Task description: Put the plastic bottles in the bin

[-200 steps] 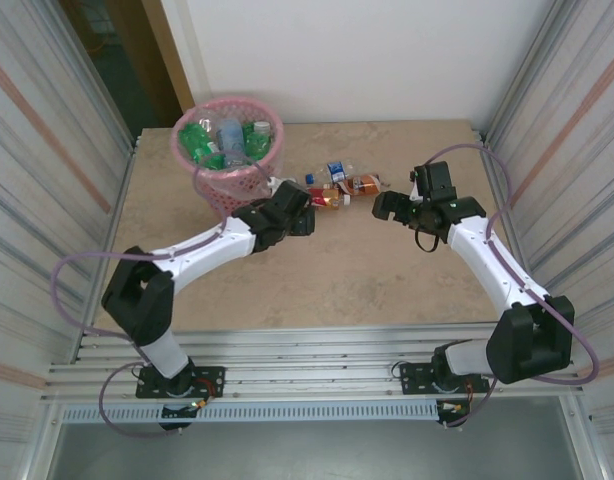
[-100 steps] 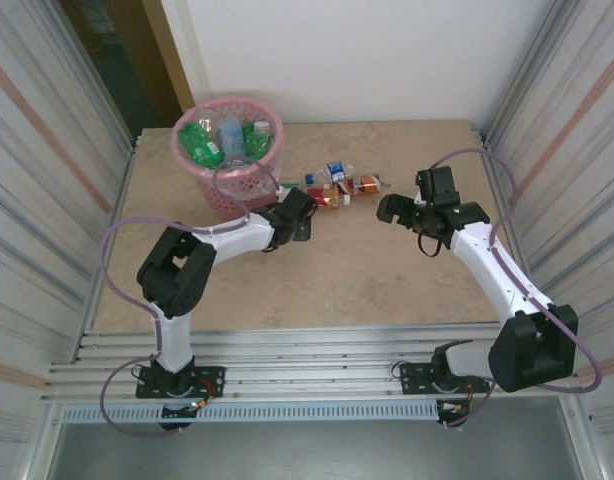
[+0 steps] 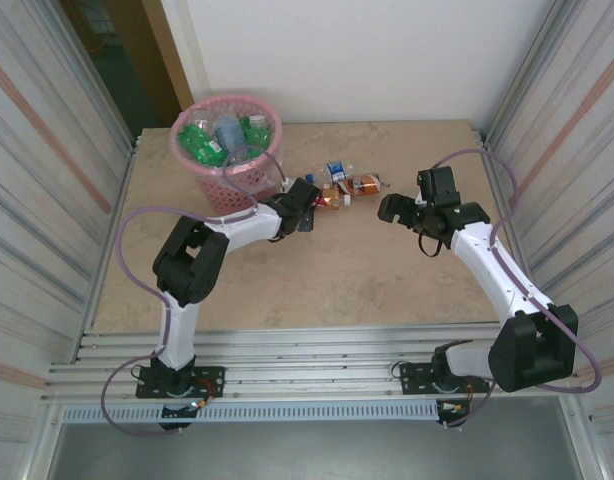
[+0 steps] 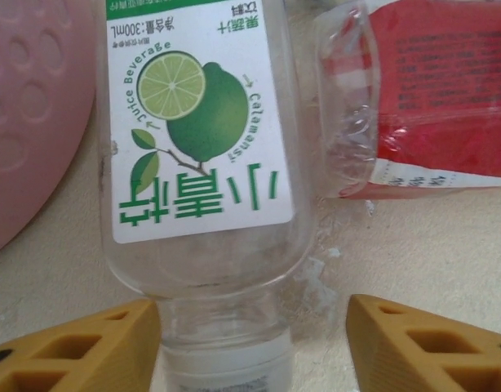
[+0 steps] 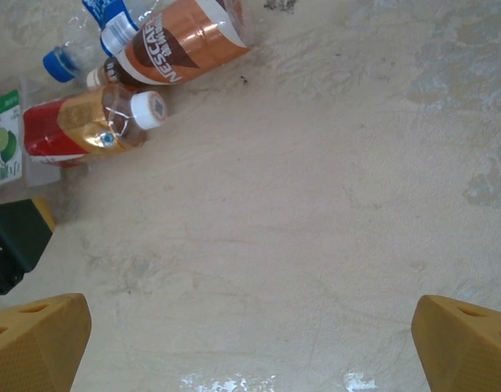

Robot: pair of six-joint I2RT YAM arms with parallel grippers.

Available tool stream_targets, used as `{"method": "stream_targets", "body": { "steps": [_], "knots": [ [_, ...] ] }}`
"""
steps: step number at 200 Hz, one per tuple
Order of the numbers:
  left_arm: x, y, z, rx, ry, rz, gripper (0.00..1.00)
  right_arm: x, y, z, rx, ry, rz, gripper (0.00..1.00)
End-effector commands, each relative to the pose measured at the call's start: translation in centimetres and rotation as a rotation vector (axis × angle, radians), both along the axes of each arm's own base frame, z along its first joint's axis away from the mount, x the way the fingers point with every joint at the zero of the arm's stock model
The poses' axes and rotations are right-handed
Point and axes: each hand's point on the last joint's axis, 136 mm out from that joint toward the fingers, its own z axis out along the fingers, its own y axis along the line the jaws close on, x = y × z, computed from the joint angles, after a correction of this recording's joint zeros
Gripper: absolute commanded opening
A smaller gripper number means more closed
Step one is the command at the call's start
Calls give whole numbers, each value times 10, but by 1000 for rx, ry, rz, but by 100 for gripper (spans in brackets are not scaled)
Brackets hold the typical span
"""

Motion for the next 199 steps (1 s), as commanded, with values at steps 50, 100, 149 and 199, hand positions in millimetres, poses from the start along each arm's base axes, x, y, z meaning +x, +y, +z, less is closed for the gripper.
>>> {"method": "stream_targets", "body": {
  "steps": [50,100,149,199],
  "knots": [
    [-4,25,-26,126,77,71,57,-7,-8,0,17,-5,-37,99],
    [1,21,-34,139,89,59,58,-6,-7,-3,24,3,-36,99],
    [-4,25,-35,144,98,69,38,-6,-6,-6,32,9,-33,99],
    [-29,26,-12,139,68,56,28,-7,-4,-7,42,11,-30,99]
  ]
}}
